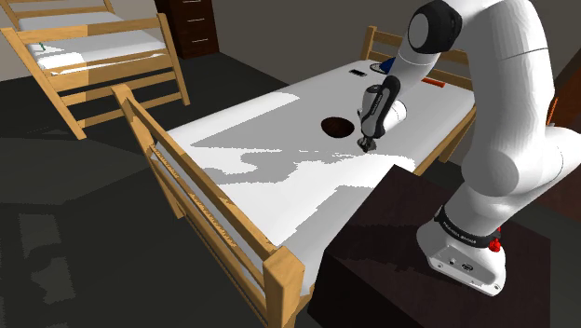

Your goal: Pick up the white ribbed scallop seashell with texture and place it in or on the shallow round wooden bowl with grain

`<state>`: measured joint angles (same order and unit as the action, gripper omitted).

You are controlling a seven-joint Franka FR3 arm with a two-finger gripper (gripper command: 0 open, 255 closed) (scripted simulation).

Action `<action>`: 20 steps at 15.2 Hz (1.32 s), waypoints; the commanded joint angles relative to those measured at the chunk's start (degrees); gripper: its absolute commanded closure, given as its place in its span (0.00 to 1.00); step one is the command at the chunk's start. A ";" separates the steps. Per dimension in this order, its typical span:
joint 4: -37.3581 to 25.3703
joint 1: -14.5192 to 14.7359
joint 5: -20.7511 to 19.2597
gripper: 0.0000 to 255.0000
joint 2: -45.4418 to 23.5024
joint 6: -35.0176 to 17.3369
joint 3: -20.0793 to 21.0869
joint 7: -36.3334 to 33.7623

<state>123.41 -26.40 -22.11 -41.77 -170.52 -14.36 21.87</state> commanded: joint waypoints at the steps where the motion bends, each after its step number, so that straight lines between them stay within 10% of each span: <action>1: 0.00 0.00 0.00 1.00 0.00 0.00 0.00 0.00; 20: 3.91 -0.58 0.10 1.00 9.98 5.94 0.69 2.27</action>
<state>126.98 -26.95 -22.03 -32.66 -165.12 -13.72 23.95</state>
